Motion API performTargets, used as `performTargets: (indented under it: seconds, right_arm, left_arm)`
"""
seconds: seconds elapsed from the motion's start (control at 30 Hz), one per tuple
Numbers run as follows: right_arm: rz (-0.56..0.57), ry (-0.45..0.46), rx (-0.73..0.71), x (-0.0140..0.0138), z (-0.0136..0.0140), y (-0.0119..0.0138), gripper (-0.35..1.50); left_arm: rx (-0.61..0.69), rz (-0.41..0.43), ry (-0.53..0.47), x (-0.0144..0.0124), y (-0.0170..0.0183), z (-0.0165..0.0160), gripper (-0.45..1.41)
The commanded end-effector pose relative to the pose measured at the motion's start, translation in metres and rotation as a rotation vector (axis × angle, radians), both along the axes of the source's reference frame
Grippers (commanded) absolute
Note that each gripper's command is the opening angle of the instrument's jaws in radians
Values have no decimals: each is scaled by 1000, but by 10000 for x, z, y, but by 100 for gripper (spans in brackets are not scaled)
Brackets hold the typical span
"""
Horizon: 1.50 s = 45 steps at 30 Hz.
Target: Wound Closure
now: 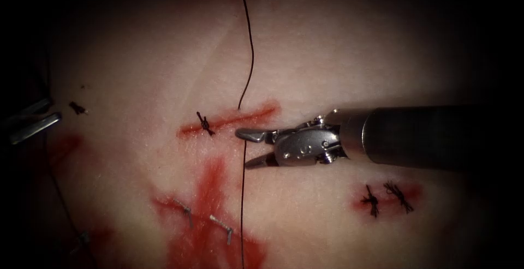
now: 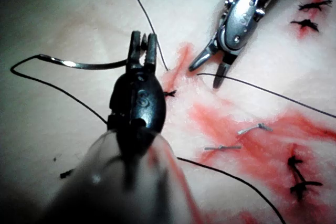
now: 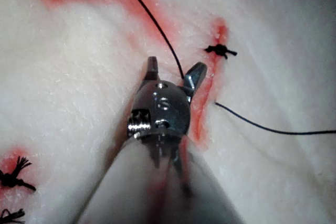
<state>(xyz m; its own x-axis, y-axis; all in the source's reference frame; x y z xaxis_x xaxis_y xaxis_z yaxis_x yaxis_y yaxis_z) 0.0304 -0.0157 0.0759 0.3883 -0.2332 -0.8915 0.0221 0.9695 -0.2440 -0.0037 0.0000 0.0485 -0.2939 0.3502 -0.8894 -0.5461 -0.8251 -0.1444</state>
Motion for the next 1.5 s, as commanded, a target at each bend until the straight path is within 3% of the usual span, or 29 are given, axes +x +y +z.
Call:
performTargets:
  seconds: [0.03, 0.1, 0.13, 0.17, 0.2, 0.23, 0.53, 0.83, 1.3, 1.5]
  right_arm:
    - [-1, 1, 11, 6, 7, -4, 126]
    - [5, 2, 27, 7, 6, -7, 99]
    - [5, 2, 27, 7, 6, -7, 99]
    - [11, 5, 38, 7, 6, -8, 74]
    - [12, 5, 43, 7, 5, -9, 42]
    - [3, 13, 47, 9, 4, -10, -35]
    - [-7, 58, 76, 18, 3, -13, -35]
    - [-54, 63, 116, 5, -17, -44, -35]
    - [-95, 51, 154, 10, -43, -69, -35]
    - [-131, 36, 186, 11, -62, -92, -35]
  left_arm:
    - [-1, 0, -1, -5, 2, 6, -45]
    - [-1, 0, -1, -5, 2, 6, -45]
    - [-1, 0, -1, -5, 2, 6, -45]
    - [-1, 0, -1, -5, 2, 6, -45]
    - [-1, 0, -1, -5, 2, 6, -45]
    - [-1, 0, -1, -5, 2, 6, -45]
    - [-1, 0, -1, -5, 2, 6, -45]
    - [-1, 2, -3, -5, 1, 6, -45]
    - [-1, 1, -2, -5, 1, 6, -45]
    - [-1, 1, -2, -6, 1, 6, -45]
